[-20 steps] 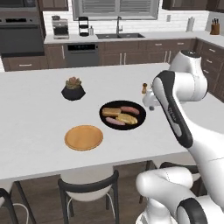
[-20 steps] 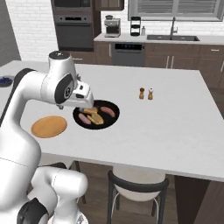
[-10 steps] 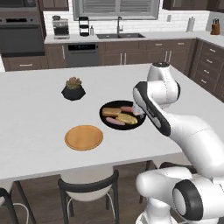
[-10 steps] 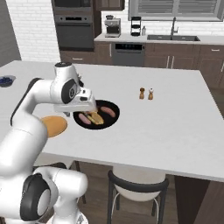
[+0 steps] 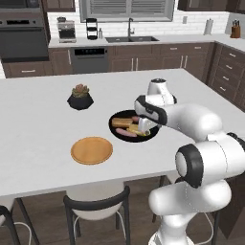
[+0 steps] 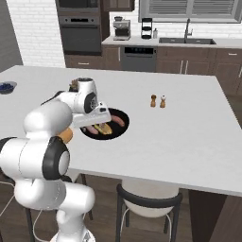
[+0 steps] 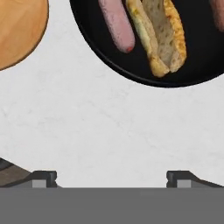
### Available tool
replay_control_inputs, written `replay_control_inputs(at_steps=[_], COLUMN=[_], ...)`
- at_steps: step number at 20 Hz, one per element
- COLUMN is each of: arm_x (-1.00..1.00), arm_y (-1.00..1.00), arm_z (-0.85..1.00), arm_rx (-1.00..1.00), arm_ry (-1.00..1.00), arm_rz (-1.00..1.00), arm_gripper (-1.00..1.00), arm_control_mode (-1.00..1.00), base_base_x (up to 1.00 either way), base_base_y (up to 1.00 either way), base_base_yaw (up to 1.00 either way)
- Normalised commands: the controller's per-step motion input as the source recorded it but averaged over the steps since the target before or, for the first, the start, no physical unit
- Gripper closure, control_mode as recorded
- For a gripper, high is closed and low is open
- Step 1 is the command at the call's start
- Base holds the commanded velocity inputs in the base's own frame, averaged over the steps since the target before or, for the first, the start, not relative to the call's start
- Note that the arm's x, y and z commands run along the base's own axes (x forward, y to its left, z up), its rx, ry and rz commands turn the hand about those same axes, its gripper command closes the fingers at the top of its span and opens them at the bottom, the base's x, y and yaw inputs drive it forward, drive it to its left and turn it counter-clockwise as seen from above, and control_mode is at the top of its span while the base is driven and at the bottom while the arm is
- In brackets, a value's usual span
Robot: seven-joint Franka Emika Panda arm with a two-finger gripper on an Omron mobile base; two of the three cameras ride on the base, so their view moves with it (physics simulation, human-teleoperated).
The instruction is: Place one bun and one sausage from the bowl on each plate.
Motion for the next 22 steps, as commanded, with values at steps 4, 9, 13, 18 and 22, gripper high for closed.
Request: replay_control_inputs(at_steps=[4,9,13,18,22], arm_x=[0.42,0.47,0.28,0.5,0.35], arm_y=[0.0,-0.01,0.0,0.0,0.0], arm_z=[-0.17,-0.48,-0.44,-0.32,-0.36], arm_rx=[-0.04,-0.02,-0.04,-0.03,-0.02], arm_ry=[0.12,0.0,0.0,0.0,-0.05], arm_rz=[0.03,0.0,0.0,0.0,0.0], arm_gripper=[-1.0,-1.0,-1.0,-1.0,-1.0], arm_control_mode=[-1.0,-1.0,-1.0,-1.0,-1.0], base_base_x=[0.0,0.0,0.0,0.0,0.0], base_base_y=[0.0,0.0,0.0,0.0,0.0], base_base_yaw=[0.0,0.0,0.0,0.0,0.0])
